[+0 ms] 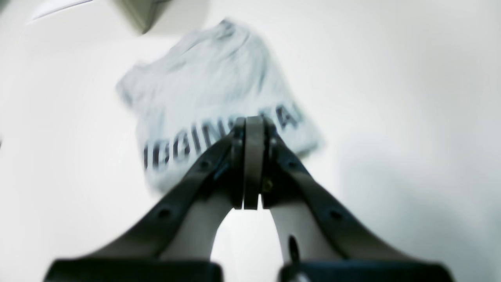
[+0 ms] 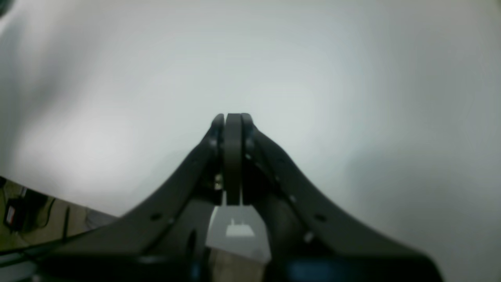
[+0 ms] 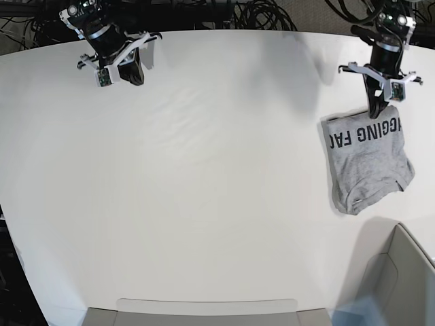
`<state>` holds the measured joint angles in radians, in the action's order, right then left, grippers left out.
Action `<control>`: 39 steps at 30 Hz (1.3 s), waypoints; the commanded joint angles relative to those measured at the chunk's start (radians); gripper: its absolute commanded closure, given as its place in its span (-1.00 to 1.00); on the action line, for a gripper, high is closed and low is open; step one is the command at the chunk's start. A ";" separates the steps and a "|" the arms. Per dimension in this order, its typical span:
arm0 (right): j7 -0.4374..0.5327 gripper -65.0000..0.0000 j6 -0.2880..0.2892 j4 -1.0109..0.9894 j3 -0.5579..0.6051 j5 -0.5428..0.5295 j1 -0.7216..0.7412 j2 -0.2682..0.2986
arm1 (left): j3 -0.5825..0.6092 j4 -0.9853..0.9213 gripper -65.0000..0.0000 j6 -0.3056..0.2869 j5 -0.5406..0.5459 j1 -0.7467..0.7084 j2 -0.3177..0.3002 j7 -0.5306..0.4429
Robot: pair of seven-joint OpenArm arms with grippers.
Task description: Fold the T-shirt properly
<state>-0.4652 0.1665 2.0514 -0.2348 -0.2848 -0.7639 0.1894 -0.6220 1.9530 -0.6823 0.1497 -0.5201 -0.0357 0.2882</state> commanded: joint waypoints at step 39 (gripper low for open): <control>0.659 1.00 0.008 -0.789 -0.131 0.221 -0.213 -0.199 | -0.476 -1.004 1.00 -0.016 -0.393 -0.008 0.152 -0.639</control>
<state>0.1806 0.1844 1.2472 -0.3599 -0.0666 -0.9543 -0.0181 -1.0958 0.9352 -0.6987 -0.2611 -0.5167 0.1181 -0.3279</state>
